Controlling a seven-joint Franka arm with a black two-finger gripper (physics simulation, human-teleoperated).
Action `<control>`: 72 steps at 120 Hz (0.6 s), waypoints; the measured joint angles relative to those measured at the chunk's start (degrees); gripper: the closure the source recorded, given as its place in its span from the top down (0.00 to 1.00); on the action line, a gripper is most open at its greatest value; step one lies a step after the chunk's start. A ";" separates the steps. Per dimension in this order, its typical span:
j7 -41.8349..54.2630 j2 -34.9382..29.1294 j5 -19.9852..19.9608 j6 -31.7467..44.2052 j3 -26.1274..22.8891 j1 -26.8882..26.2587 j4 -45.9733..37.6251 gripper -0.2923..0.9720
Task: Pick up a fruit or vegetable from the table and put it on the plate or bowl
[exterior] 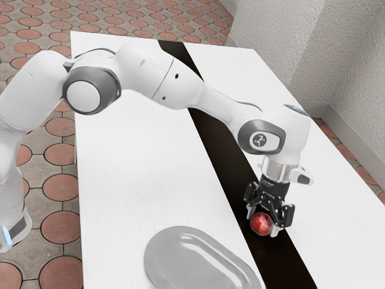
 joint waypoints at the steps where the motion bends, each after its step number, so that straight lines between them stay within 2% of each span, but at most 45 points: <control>1: 0.01 0.01 0.00 0.03 0.00 0.00 0.00 0.74; 19: 0.07 -0.15 0.03 0.41 0.00 0.07 -0.01 0.57; 31: -0.11 -0.15 0.20 0.52 -0.03 0.16 0.00 0.51; 58: -0.93 -2.05 0.67 0.63 0.24 -0.62 -0.10 0.46; 72: -2.35 -8.84 1.67 0.64 0.38 -3.35 -2.74 0.43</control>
